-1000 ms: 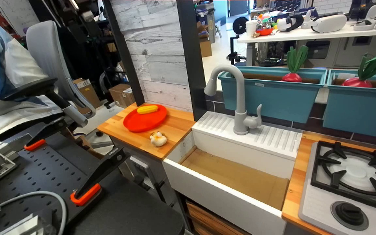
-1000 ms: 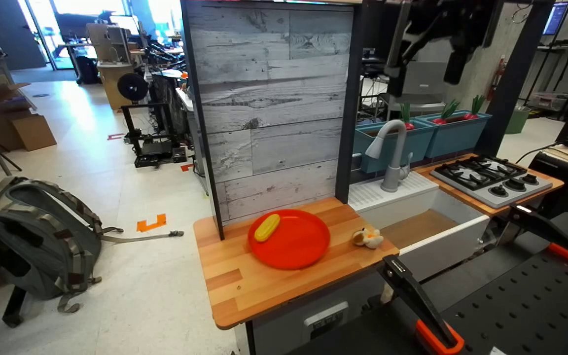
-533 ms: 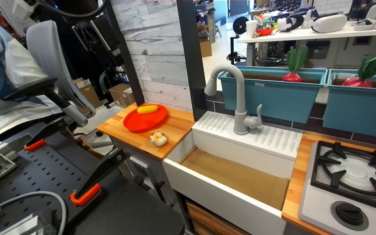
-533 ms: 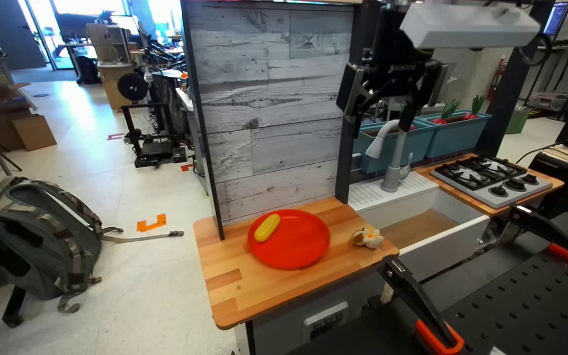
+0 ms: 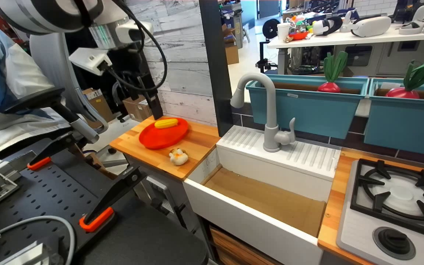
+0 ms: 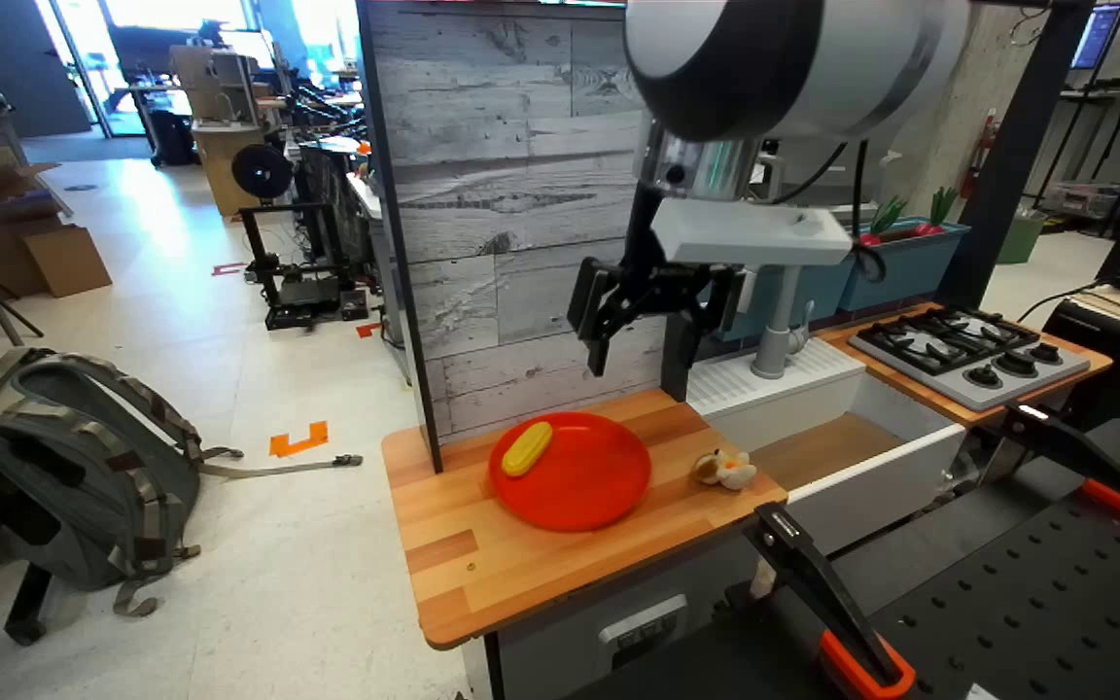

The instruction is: Remove the cob of maize from the orange plate and put it on the left side of the counter, move the faucet to the right

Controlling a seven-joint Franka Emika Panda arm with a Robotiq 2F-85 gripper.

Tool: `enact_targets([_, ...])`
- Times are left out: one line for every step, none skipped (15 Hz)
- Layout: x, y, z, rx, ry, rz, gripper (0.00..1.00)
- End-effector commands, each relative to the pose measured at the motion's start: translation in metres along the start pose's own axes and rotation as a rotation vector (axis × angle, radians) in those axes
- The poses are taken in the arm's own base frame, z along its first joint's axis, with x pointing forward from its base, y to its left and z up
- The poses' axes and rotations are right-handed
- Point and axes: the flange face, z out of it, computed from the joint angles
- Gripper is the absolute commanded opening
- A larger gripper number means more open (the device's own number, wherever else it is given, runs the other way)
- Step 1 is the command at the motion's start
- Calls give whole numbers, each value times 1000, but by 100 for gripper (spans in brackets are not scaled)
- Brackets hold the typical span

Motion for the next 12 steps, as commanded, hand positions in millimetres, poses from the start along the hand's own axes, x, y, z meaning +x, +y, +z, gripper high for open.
enact_targets([27, -16, 55, 25, -64, 31, 100])
enact_targets([31, -21, 66, 16, -69, 39, 100])
enact_targets([35, -25, 76, 9, -73, 49, 100])
enact_targets([40, -30, 86, 3, -75, 55, 100])
enact_targets([44, -35, 95, -1, -73, 65, 100])
enact_targets([48, -41, 103, -1, -74, 87, 100])
enact_targets([51, -46, 110, -3, -69, 111, 100])
enact_targets([54, -51, 114, -5, -60, 144, 100])
enact_targets([58, -54, 119, 5, -63, 197, 100])
enact_targets([60, -57, 123, 7, -55, 227, 100])
enact_targets([63, -60, 127, 9, -51, 248, 100])
enact_targets([65, -62, 130, 7, -45, 267, 100])
